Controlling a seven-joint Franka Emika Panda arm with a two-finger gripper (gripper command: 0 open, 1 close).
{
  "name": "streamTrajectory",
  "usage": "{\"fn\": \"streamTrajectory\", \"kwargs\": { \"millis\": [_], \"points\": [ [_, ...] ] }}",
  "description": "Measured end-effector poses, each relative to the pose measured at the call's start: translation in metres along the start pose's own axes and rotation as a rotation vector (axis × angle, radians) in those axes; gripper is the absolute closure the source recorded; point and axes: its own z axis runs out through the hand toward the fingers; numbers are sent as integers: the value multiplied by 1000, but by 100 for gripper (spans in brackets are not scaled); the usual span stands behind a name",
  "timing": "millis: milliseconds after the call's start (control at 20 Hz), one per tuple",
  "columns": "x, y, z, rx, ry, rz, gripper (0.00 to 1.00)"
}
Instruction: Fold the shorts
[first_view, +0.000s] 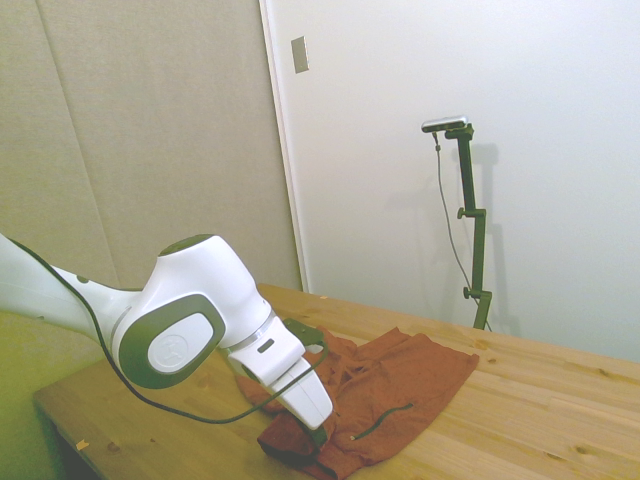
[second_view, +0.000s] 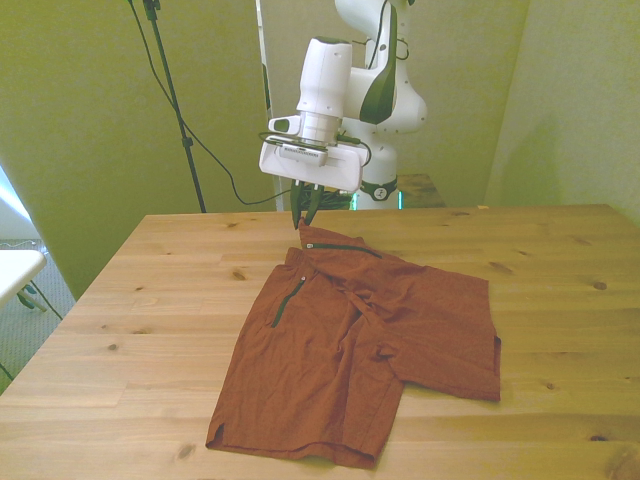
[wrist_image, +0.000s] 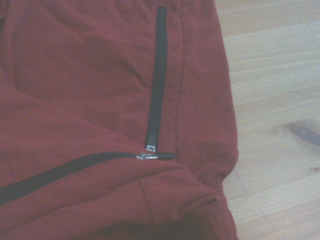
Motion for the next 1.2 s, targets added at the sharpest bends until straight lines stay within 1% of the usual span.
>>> {"fn": "streamTrajectory", "kwargs": {
  "millis": [200,350,450,500,600,700,800,900,1000,1150,1200],
  "points": [
    [17,20,0,-7,26,-3,0],
    [33,34,-7,13,69,-9,0],
    [31,24,-23,34,101,-66,0],
    [23,10,-35,41,120,-114,0],
    [-8,-30,-63,25,150,-234,0],
    [-52,-73,-87,-21,190,-349,0],
    [-95,-109,-98,-96,253,-438,0],
    [-126,-135,-96,-176,331,-517,0],
    [-150,-158,-85,-244,395,-589,0],
    [-191,-196,-51,-313,446,-680,0],
    [-206,-207,-41,-319,451,-701,0]
  ]
}}
